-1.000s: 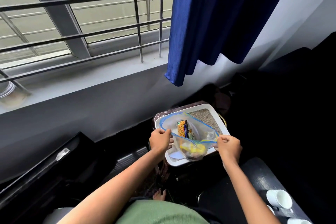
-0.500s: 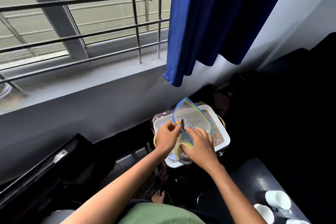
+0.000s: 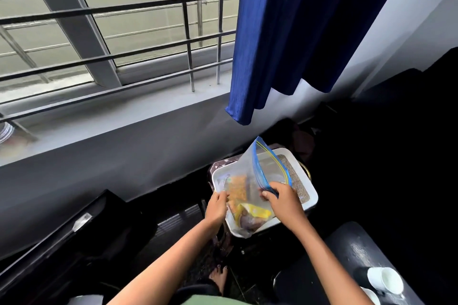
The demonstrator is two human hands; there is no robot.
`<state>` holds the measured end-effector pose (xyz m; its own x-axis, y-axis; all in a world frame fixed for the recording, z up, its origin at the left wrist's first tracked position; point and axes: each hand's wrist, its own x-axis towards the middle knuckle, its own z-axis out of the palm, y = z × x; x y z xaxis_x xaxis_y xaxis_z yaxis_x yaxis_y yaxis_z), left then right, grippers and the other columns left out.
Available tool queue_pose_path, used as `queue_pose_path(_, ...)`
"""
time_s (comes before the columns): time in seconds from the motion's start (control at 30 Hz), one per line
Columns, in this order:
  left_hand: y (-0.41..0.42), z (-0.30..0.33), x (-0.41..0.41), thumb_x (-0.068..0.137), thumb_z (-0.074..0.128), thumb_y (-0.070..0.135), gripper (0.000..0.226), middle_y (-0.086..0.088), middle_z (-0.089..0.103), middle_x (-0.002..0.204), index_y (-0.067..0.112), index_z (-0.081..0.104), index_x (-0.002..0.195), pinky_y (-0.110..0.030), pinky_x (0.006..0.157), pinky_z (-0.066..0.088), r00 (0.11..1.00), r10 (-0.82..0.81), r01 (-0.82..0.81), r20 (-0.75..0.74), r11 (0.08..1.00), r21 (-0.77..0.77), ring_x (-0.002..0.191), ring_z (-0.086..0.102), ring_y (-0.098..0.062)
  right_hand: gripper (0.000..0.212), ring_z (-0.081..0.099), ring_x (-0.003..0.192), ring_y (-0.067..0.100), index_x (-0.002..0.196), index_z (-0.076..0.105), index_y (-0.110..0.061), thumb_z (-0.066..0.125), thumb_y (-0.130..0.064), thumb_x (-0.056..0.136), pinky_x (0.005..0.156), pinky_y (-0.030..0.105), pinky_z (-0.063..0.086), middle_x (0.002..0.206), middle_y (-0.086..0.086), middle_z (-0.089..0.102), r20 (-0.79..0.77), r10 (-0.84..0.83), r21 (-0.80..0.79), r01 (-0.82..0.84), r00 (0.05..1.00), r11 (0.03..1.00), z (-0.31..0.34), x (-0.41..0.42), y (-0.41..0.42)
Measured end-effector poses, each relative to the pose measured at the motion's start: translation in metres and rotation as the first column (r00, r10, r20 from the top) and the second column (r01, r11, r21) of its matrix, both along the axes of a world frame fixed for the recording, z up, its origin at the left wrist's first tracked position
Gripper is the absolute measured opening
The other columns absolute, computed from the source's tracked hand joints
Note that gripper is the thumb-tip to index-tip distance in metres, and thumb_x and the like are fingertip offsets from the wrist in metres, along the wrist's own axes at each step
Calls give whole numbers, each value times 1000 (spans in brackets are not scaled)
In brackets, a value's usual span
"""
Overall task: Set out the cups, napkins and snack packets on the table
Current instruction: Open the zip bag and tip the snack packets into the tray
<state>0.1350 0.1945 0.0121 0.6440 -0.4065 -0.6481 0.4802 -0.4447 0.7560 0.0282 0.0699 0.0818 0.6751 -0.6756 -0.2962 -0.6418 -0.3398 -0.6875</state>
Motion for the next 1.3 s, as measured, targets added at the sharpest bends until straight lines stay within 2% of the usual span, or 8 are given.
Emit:
queue_pose_path(0.07,9,-10,-3,100,34,30,31,-4,58,100,17,57,82,-31,71,40,993,-28,35,-118,998,58,73,51,-14,14,68,86,20,91,72,-11,60,-6,86,84,33,52,85,4,74,46,0,62,-3,999,998,5,4,1)
queue_pose_path(0.3,16,-34,-13,96,21,58,62,1,48,140,18,45,136,-38,93,38,894,-50,86,-445,994,61,105,50,-18,19,65,77,-1,88,70,-4,56,8,85,74,3,45,85,4,70,203,20,186,-59,979,981,45,7,-8)
queue_pose_path(0.53,13,-40,-19,82,22,78,85,0,56,131,16,48,133,-45,95,36,756,-23,-37,-654,996,-78,110,56,-20,21,66,81,6,85,64,-3,52,14,86,81,26,51,86,9,69,404,-104,304,-26,909,952,93,3,-16)
queue_pose_path(0.7,-1,-31,-16,55,26,95,114,-6,55,122,15,54,131,-50,103,36,649,-57,-233,-759,934,-270,115,49,-26,18,71,74,11,85,59,-7,50,9,88,68,23,53,75,-1,72,504,-291,483,14,813,876,102,1,-19)
queue_pose_path(0.87,-20,-16,-1,64,50,82,87,-16,65,122,14,69,113,-54,85,52,573,-133,-343,-809,857,-384,108,64,-39,14,71,75,16,89,58,-3,47,6,91,73,23,56,77,1,72,498,-425,582,72,756,810,96,-7,-31)
queue_pose_path(1.0,-22,-22,8,53,79,63,83,-18,65,121,11,68,117,-53,94,49,602,-117,-322,-790,869,-374,109,63,-37,26,68,84,30,97,62,1,40,-11,90,69,33,58,92,18,70,400,-512,777,15,760,629,95,-22,-56)
queue_pose_path(1.1,-18,-31,16,61,77,58,74,-19,68,116,7,70,113,-54,99,44,546,-132,-345,-828,865,-365,108,63,-37,47,68,81,37,108,60,7,40,-26,82,64,39,58,100,28,69,289,-528,883,-9,799,470,87,-29,-76)
queue_pose_path(1.3,-21,-23,28,61,84,42,68,-24,66,117,1,68,114,-53,91,50,540,-171,-330,-824,858,-394,104,65,-39,49,66,91,38,123,54,6,57,-21,82,74,38,60,111,23,65,137,-401,898,58,906,437,47,-21,-112)
